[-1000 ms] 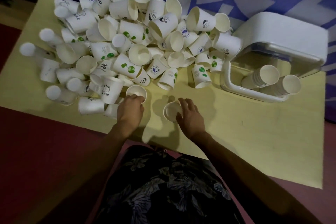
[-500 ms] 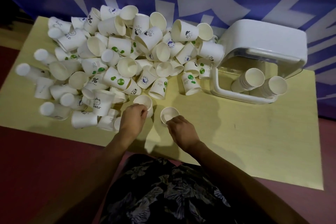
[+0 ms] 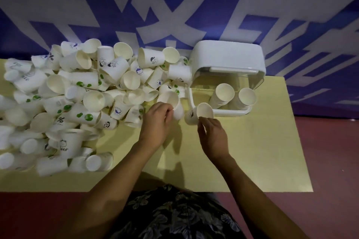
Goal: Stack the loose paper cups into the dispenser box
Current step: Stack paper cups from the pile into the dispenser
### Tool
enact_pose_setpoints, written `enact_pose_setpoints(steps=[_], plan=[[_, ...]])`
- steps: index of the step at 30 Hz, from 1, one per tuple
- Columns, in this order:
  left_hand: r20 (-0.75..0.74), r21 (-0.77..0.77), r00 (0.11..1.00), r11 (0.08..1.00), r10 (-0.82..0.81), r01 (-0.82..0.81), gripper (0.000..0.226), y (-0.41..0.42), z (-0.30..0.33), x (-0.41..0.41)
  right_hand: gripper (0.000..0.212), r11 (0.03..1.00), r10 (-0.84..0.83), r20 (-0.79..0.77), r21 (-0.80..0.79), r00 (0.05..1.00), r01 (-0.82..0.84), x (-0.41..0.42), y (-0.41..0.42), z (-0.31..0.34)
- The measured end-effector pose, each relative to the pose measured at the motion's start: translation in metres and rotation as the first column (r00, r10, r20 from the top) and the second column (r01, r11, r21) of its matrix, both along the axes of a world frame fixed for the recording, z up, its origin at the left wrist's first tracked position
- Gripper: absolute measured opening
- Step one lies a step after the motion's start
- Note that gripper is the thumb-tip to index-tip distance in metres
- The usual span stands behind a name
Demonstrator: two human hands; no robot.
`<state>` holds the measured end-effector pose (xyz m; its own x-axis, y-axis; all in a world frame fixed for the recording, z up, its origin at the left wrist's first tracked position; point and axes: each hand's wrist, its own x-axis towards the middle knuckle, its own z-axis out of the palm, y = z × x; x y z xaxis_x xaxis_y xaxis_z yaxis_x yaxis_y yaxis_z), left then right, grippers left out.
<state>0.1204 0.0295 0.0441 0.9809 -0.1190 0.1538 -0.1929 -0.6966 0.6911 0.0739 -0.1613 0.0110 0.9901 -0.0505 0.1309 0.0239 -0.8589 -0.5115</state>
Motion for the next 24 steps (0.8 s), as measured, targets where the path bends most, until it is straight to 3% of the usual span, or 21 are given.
enact_pose_setpoints(steps=[5, 10, 15, 24], plan=[[0.111, -0.047, 0.983, 0.987, -0.146, 0.152, 0.006, -0.073, 0.019, 0.027, 0.012, 0.983, -0.184, 0.075, 0.009, 0.98, 0.184, 0.014, -0.069, 0.024], [0.146, 0.005, 0.959, 0.969, -0.244, 0.245, 0.008, -0.132, 0.024, 0.042, 0.014, 0.975, -0.216, 0.078, -0.036, 0.973, 0.219, 0.026, -0.132, 0.037], [0.069, 0.138, 0.957, 0.953, -0.282, 0.271, 0.007, -0.169, 0.011, 0.054, 0.012, 0.981, -0.154, 0.021, -0.114, 0.988, 0.155, 0.042, -0.174, 0.028], [-0.207, 0.302, 0.959, 0.92, -0.192, 0.249, 0.019, -0.202, -0.021, 0.072, 0.011, 0.971, 0.059, -0.099, -0.226, 0.993, -0.081, 0.071, -0.206, -0.005]])
